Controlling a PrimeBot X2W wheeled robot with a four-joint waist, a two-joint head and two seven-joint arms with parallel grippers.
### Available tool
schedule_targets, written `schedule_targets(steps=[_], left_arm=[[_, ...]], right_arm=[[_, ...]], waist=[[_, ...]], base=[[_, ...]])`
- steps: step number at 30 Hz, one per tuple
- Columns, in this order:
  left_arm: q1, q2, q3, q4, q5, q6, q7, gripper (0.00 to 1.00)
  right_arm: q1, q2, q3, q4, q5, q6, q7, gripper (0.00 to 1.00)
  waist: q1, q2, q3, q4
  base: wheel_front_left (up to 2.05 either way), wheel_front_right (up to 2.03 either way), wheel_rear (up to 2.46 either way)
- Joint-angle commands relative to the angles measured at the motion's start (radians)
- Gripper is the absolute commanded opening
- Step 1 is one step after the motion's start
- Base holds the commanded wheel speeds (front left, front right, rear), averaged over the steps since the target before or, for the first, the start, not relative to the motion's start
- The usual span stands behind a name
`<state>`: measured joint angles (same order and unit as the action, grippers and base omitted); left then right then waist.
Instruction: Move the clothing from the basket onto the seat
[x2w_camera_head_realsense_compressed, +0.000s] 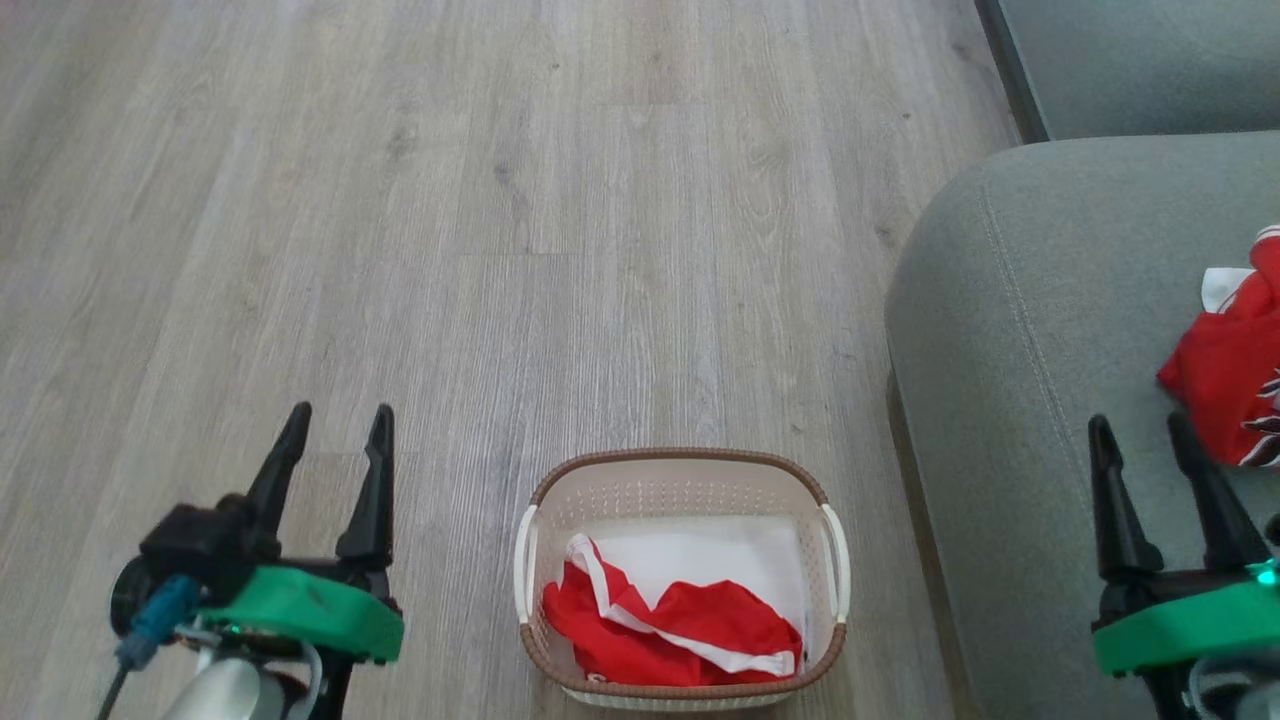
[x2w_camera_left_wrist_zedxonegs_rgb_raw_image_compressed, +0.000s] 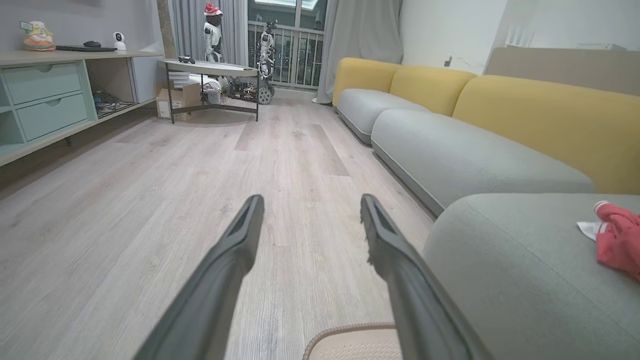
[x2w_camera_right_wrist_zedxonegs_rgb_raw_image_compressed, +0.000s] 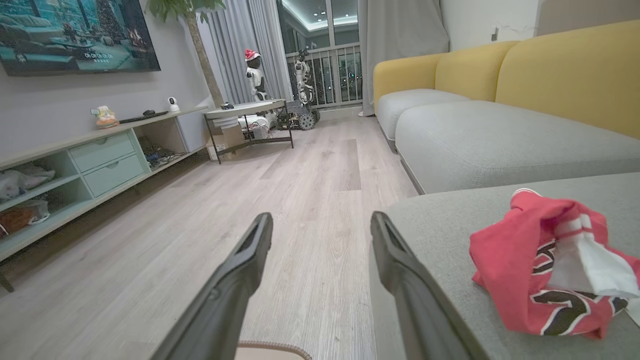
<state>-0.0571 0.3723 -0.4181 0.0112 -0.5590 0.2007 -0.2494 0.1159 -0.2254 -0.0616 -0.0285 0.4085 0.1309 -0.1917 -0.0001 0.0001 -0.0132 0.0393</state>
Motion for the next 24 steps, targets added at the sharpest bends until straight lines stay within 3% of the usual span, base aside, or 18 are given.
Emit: schedule_targets(steps=[1,10,24], left_arm=[[-0.030,0.008,0.051,-0.017,0.027,-0.011,-0.012,1.00],[-0.007,-0.058,0.102,0.013,0.095,-0.067,-0.012,1.00],[-0.011,-0.112,0.154,0.081,0.146,-0.131,-0.012,1.00]], right_arm=[[-0.017,-0.014,0.018,-0.023,-0.013,0.000,-0.016,1.00],[-0.030,-0.010,0.043,0.009,-0.027,0.000,-0.035,1.00],[-0.048,-0.015,0.076,0.042,-0.009,0.000,-0.040,1.00]], waist=[[0.0001,-0.0001,0.002,-0.001],[0.0001,-0.0001,0.007,-0.003],[0.0001,-0.0001,0.012,-0.010]], base=[[0.00,0.00,0.00],[0.00,0.00,0.00],[0.00,0.00,0.00]])
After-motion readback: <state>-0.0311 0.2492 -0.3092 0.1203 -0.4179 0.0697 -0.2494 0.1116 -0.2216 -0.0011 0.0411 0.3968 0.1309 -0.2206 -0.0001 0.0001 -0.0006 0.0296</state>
